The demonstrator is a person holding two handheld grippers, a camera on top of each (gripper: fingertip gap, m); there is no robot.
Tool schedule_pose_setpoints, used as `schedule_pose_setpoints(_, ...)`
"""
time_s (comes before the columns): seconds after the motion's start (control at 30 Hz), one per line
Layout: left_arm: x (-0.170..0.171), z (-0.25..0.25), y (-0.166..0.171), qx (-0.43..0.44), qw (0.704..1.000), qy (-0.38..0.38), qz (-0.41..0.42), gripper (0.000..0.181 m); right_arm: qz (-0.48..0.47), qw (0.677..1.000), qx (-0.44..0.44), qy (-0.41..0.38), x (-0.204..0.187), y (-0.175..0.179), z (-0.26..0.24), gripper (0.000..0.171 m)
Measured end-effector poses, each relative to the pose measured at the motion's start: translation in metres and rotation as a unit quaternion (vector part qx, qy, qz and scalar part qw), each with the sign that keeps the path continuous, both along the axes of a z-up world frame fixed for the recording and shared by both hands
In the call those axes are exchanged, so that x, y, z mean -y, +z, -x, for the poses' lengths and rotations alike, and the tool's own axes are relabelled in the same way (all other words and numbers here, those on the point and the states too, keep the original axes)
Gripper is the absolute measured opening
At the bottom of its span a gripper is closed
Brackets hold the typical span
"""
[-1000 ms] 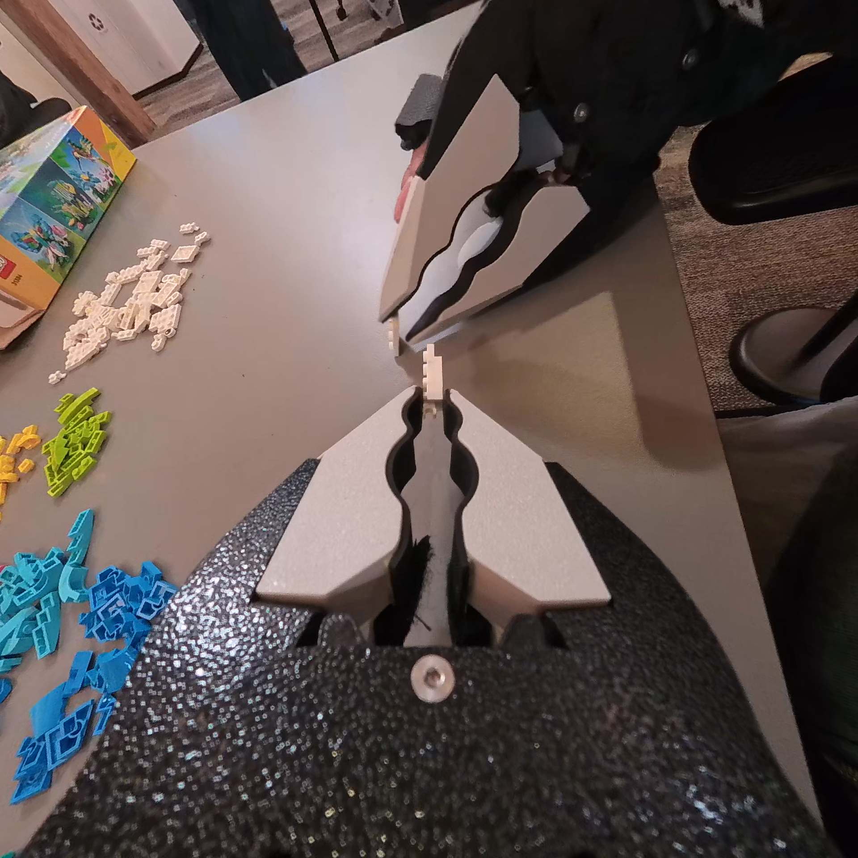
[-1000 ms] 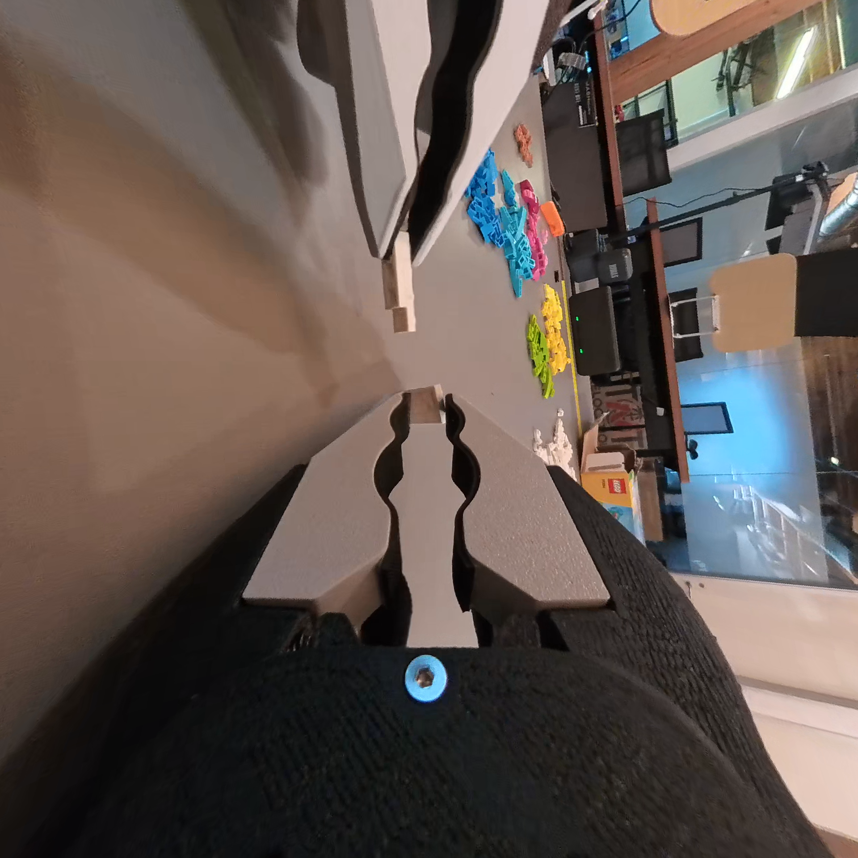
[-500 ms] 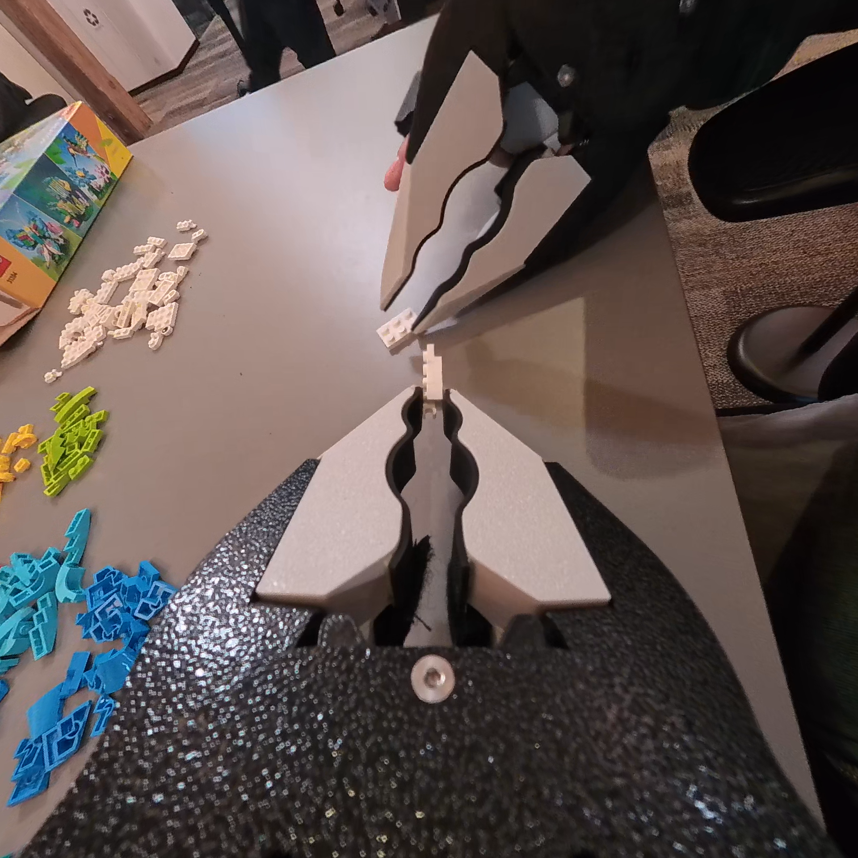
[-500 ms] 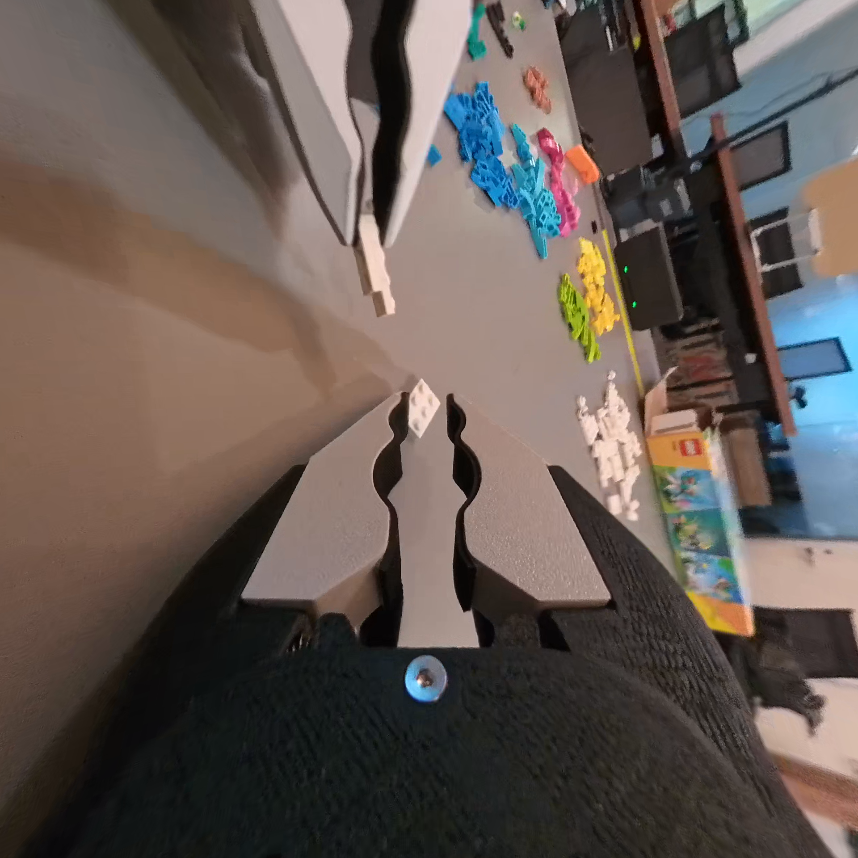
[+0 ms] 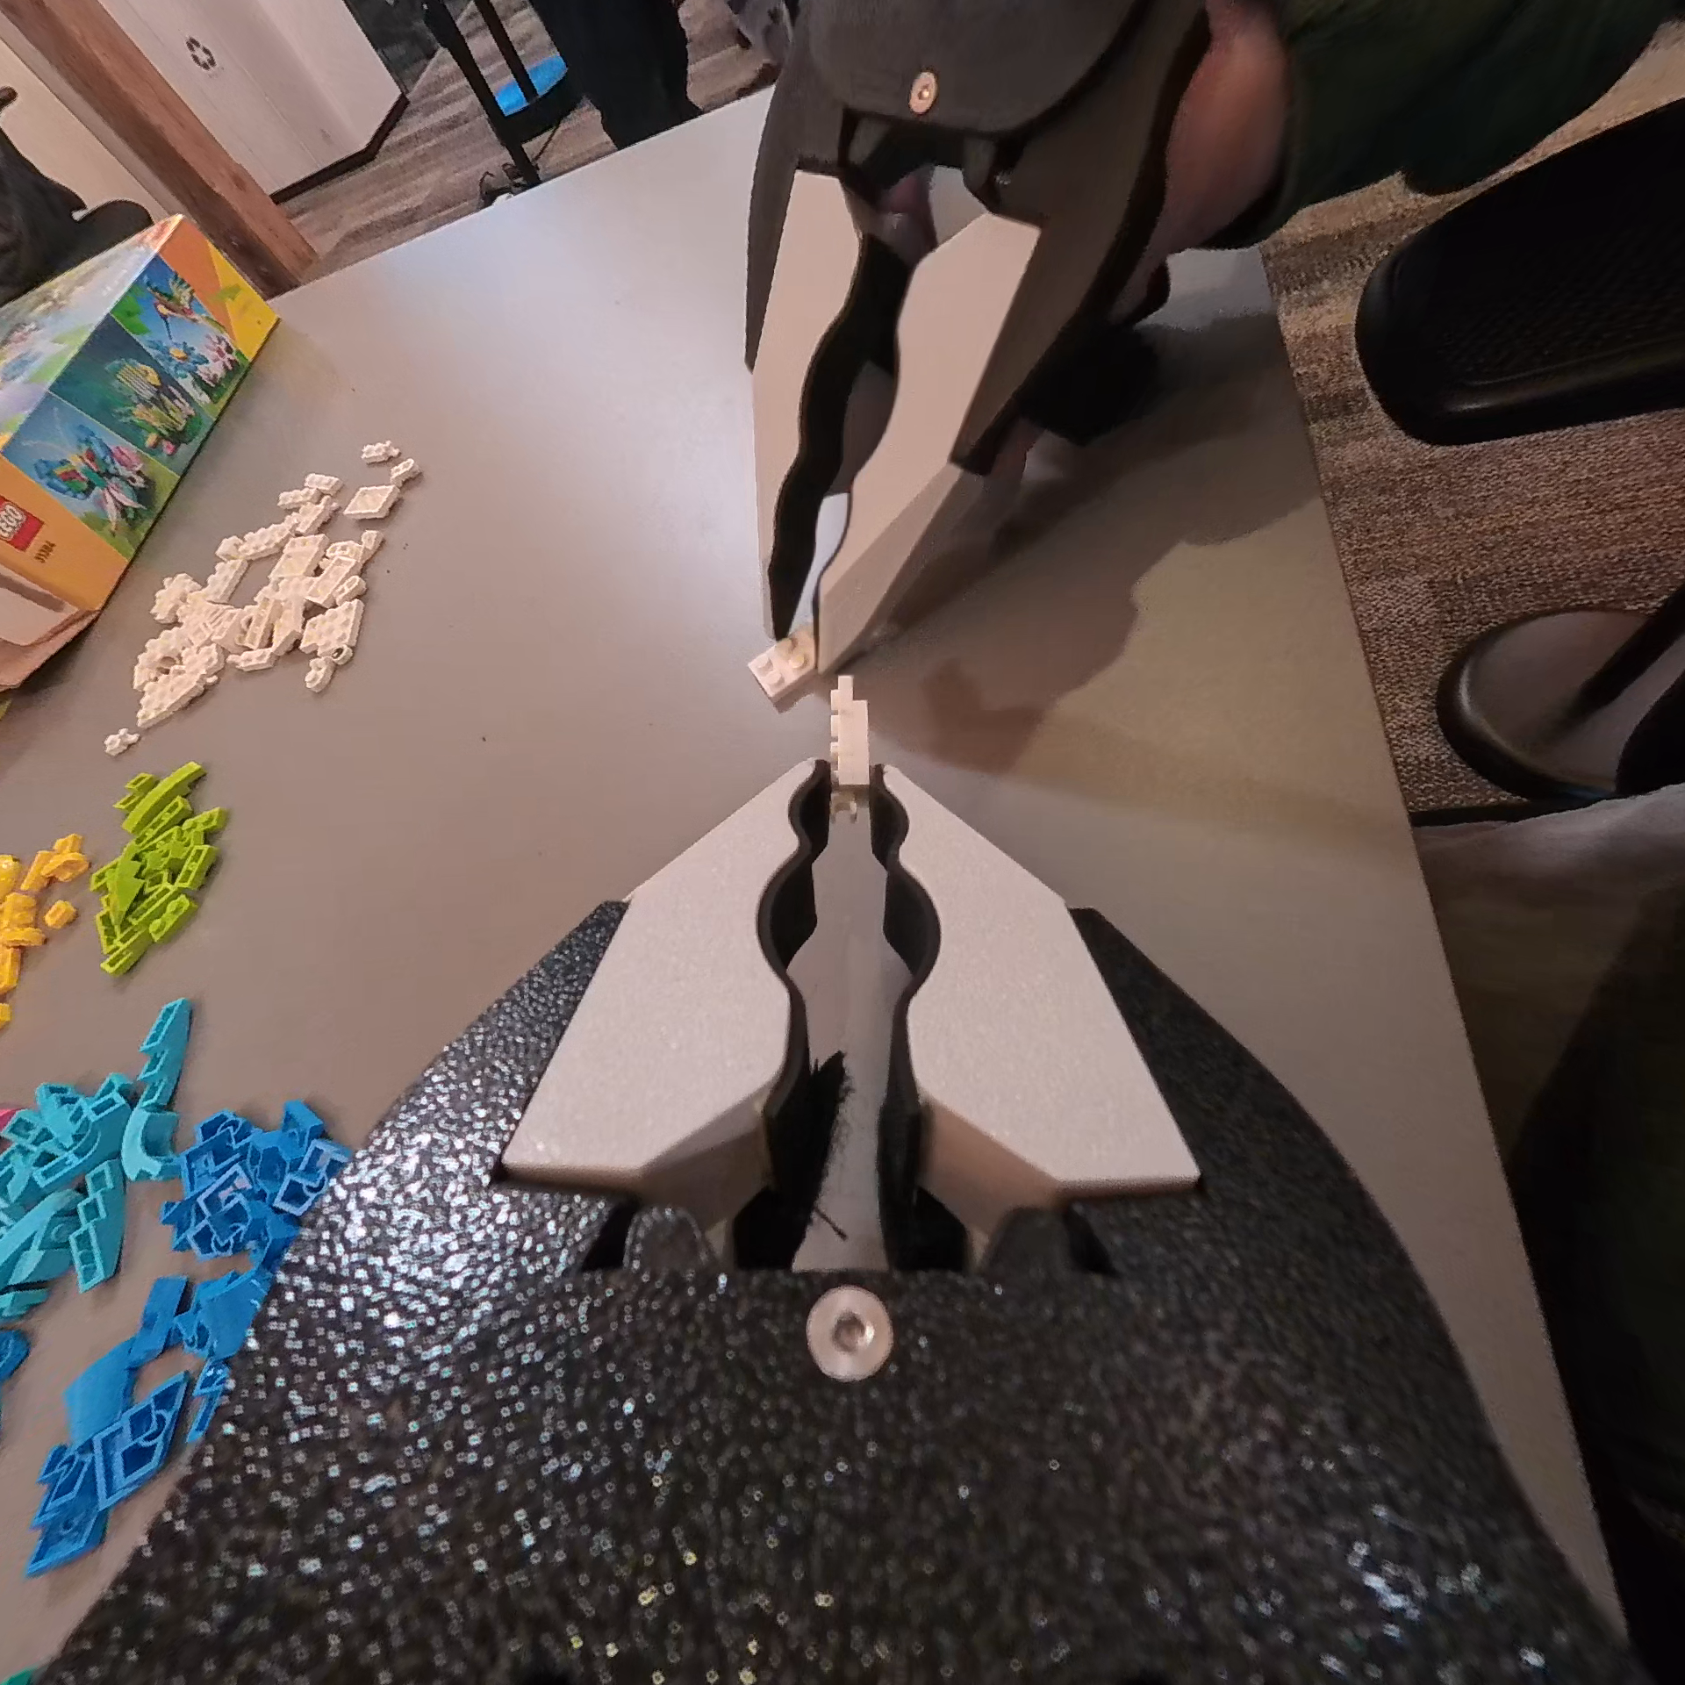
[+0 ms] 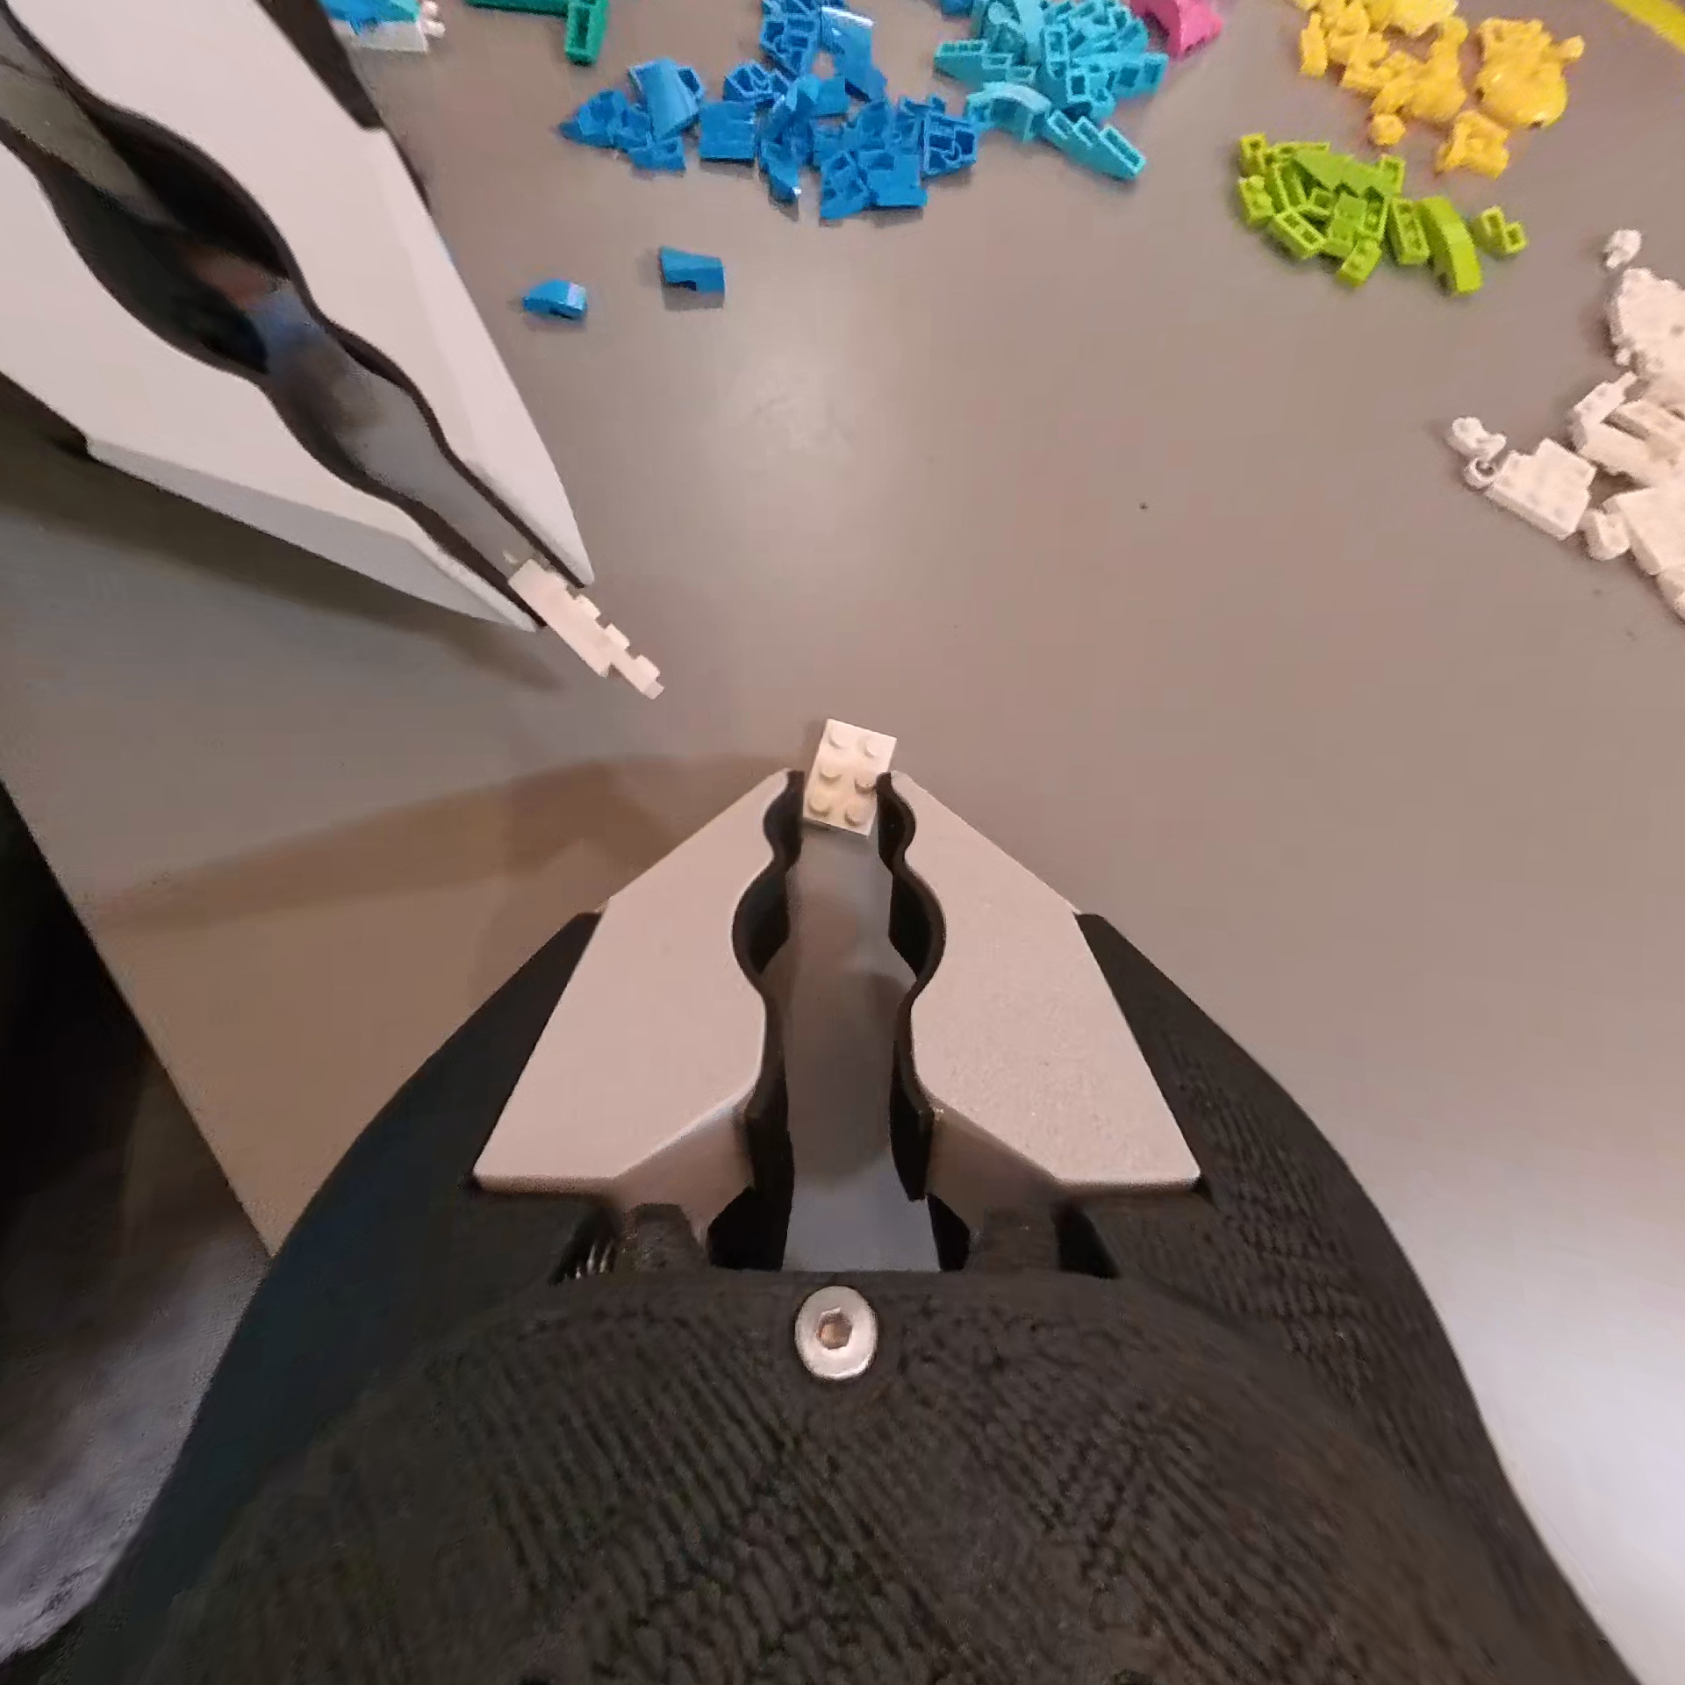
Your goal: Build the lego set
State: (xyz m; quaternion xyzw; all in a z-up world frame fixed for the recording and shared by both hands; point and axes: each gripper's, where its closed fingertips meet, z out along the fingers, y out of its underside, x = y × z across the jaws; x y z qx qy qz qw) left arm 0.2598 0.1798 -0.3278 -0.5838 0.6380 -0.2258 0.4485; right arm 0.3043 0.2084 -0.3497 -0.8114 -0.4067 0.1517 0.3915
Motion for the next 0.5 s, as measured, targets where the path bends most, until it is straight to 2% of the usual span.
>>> schedule_pose_setpoints(0.2, -0.007, 0.002, 0.0, -0.009, 0.999, 0.013, -0.039, 0.005, 0.113, 0.993, -0.013, -0.011, 0.012, 0.004, 0.002, 0.014)
schedule_pose_setpoints(0.27, -0.009, 0.003, -0.003, -0.033, 0.994, 0.009, -0.1, 0.005, 0.144, 0.988, -0.045, -0.016, 0.014, 0.015, 0.006, 0.013)
schedule_pose_setpoints(0.33, -0.014, 0.003, -0.003, -0.062, 0.98, 0.012, -0.19, 0.005, 0.141, 0.987, -0.068, -0.029, 0.011, 0.027, 0.008, 0.0)
schedule_pose_setpoints(0.37, -0.018, 0.005, -0.002, -0.081, 0.967, 0.016, -0.241, 0.005, 0.143, 0.986, -0.072, -0.037, 0.01, 0.03, 0.008, 0.0)
schedule_pose_setpoints(0.43, -0.022, 0.006, -0.002, -0.109, 0.943, 0.018, -0.314, 0.005, 0.143, 0.987, -0.062, -0.038, 0.011, 0.029, 0.01, 0.0)
schedule_pose_setpoints(0.5, -0.022, 0.006, -0.002, -0.123, 0.931, 0.016, -0.343, 0.005, 0.126, 0.991, -0.036, -0.036, 0.011, 0.024, 0.009, 0.002)
